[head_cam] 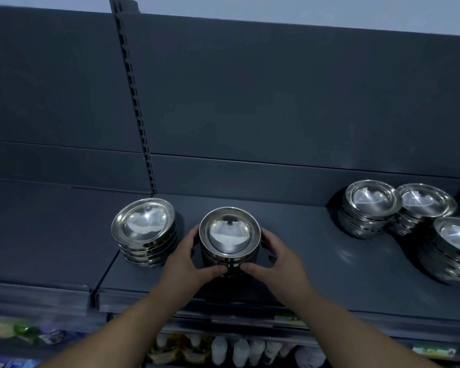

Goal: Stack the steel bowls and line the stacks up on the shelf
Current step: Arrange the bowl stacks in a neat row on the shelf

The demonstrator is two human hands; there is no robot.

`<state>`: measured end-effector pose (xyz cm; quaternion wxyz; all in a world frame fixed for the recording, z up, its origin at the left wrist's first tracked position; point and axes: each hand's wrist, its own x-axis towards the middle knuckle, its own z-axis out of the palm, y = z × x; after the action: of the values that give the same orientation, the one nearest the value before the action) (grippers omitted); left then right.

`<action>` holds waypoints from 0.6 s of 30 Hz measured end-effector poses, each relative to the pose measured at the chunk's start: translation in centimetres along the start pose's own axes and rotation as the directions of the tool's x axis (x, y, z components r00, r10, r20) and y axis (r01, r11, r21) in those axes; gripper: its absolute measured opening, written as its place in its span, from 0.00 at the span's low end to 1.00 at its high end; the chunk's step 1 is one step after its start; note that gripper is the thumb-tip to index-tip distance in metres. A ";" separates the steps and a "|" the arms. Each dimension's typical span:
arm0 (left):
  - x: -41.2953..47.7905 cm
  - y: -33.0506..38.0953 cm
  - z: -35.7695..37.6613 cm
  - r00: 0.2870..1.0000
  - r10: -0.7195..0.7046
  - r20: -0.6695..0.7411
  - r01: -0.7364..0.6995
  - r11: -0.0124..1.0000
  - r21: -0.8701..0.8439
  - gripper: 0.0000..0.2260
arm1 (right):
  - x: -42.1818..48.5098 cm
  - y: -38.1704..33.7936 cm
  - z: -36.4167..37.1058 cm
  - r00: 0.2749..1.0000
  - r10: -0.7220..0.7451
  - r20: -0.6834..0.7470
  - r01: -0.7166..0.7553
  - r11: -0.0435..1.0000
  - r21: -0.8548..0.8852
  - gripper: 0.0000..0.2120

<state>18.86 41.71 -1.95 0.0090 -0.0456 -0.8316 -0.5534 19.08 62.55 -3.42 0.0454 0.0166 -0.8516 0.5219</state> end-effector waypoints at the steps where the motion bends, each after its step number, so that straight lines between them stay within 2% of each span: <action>1: 0.0 -0.1 0.0 1.000 0.000 0.006 0.000 1.000 -0.001 0.40 | 0.0 0.0 0.0 1.000 0.000 0.006 0.000 1.000 -0.001 0.39; 18: 0.4 -0.7 0.0 0.999 0.018 0.035 -0.019 0.999 0.028 0.44 | -0.2 0.8 0.6 0.999 0.031 0.014 -0.031 0.998 0.060 0.39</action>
<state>18.38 41.48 -2.57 0.0003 -0.0628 -0.8389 -0.5407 19.18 62.38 -4.46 0.0311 0.0082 -0.8359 0.5479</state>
